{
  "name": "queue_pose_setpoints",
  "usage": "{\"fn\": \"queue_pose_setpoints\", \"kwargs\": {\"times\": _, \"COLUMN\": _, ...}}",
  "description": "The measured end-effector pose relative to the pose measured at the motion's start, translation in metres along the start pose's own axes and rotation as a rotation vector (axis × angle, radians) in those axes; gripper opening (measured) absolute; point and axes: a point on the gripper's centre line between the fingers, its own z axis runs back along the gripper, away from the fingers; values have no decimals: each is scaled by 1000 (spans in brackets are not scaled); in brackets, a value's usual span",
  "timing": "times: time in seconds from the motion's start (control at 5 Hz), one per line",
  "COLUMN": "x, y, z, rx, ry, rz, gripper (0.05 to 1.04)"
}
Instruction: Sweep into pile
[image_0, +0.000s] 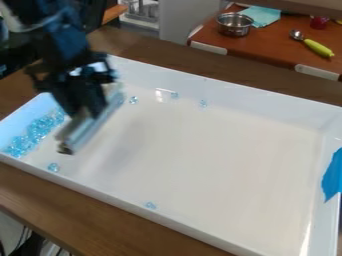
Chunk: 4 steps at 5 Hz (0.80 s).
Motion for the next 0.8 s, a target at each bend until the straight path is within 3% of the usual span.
{"fn": "queue_pose_setpoints", "kwargs": {"times": 0.2, "x": -4, "y": -39, "z": -8, "rx": 23, "ry": -2, "rz": -2, "gripper": 336}}
{"fn": "queue_pose_setpoints", "kwargs": {"times": 0.4, "x": -13, "y": -80, "z": -36, "rx": 56, "ry": 29, "rz": -21, "gripper": 336}}
{"fn": "queue_pose_setpoints", "kwargs": {"times": 0.6, "x": -20, "y": -101, "z": -58, "rx": 92, "ry": 27, "rz": -10, "gripper": 336}}
{"fn": "queue_pose_setpoints", "kwargs": {"times": 0.8, "x": -19, "y": -110, "z": -66, "rx": 105, "ry": -3, "rz": -15, "gripper": 336}}
